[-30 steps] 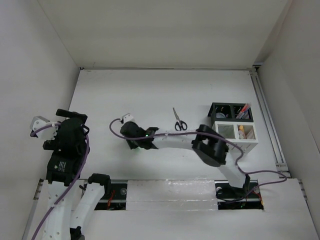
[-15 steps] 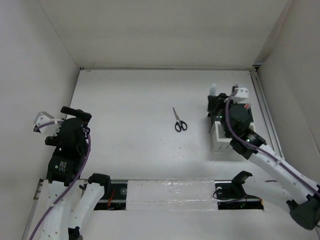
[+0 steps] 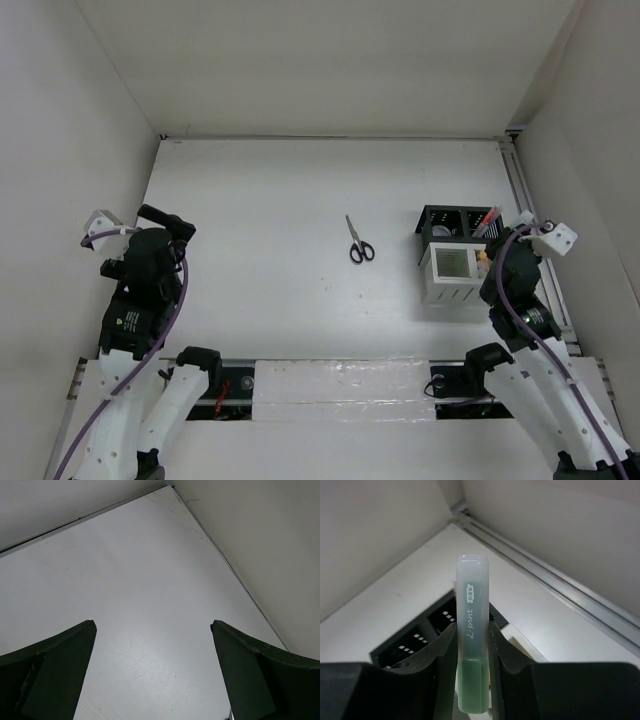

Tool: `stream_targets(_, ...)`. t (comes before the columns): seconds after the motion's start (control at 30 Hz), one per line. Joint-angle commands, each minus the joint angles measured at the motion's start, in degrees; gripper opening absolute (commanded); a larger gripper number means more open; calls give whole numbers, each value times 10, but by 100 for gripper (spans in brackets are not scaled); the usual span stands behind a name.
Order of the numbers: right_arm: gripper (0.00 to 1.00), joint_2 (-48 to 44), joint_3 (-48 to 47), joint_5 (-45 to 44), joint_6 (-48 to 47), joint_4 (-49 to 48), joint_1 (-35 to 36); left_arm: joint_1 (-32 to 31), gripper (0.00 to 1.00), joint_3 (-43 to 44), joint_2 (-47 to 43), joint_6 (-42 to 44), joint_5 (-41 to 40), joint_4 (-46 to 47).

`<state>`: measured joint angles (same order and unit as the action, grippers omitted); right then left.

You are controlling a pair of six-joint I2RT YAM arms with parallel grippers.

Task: Sort the stationery into containers
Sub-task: Place the pen in the storage box.

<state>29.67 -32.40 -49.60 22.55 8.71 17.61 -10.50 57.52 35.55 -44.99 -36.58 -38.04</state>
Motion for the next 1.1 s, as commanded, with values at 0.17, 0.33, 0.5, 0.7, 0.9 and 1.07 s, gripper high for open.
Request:
stream_targets(0.17,0,51,-17,-126,89,77,-10,-2,99,-3,-3,16,10,27)
stream_targets(0.33,0,65,-17,-162,115,97,-35,-2,99,-3,-3,16,10,27)
stream_targets(0.5,0,107,-27,-168,147,121,-63,-2,99,-3,-3,21,15,32)
stream_targets(0.7,0,165,-33,-168,167,128,-63,-2,99,-3,-3,21,20,32)
stream_targets(0.9,0,191,-50,-168,187,153,-63,-2,99,-8,-3,21,20,32)
stream_targets(1.07,0,202,-56,-168,187,158,-63,-2,99,-8,-3,26,26,38)
